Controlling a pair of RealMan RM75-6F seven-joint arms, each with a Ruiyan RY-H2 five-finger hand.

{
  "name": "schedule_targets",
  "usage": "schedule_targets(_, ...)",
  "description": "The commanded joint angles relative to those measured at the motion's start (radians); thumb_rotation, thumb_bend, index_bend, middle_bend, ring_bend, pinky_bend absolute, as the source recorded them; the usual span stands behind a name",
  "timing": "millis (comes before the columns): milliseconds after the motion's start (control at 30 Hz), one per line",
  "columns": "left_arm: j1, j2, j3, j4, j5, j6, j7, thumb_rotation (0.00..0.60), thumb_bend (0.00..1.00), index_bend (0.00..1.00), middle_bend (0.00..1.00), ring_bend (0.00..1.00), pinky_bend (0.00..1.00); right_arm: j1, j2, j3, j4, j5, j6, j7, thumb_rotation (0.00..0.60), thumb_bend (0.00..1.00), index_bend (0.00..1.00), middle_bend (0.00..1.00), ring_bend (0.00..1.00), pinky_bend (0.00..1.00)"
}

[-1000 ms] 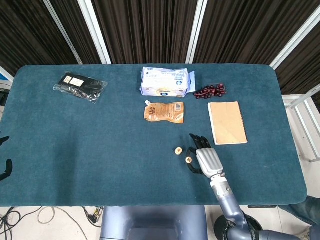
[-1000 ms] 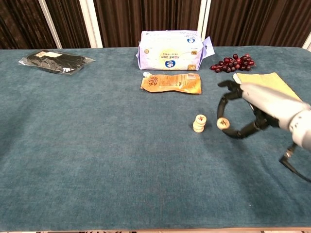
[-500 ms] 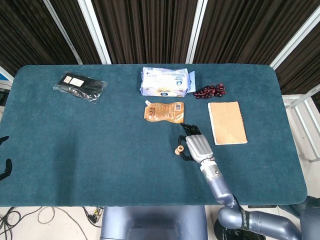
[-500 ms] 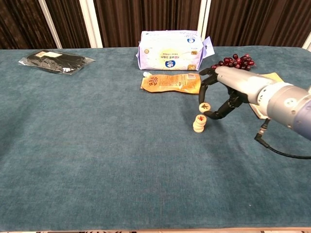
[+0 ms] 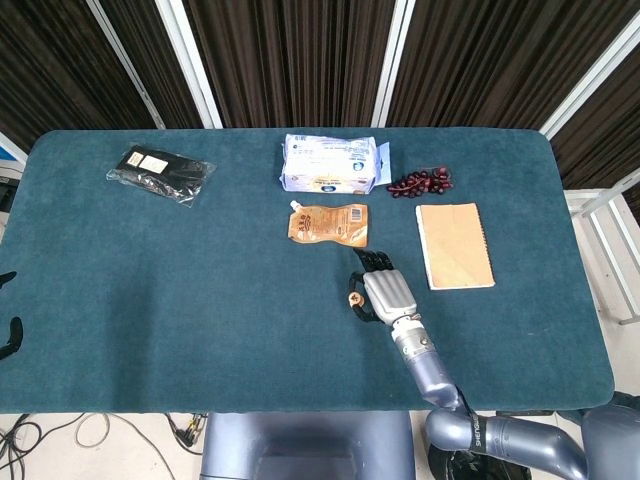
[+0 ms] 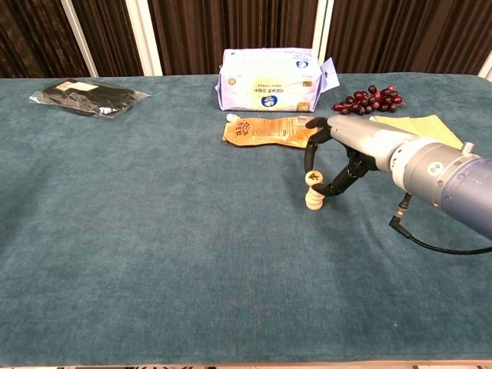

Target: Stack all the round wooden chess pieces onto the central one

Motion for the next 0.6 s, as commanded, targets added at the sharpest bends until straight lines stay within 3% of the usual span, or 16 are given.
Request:
schedule_targets(33,0.000,0.000,0.000,0.001,0.001,-0.001,0.000,0.600,0.53,0.15,0.00,0.00,0.00,0.001,-0.001,-0.005,0.002,0.003,0.007,0.000,0.600,0.41,0.53,0.00,0.00,0.00)
schedule_targets(600,0.000,-0.001,0.000,0.003,0.001,0.000,0.001,0.600,0.53,0.15,0.00,0.00,0.00,0.014,-0.007,-0.027,0.010,0.031,0.022,0.005,0.600,0.41,0.53,0.00,0.00,0.00)
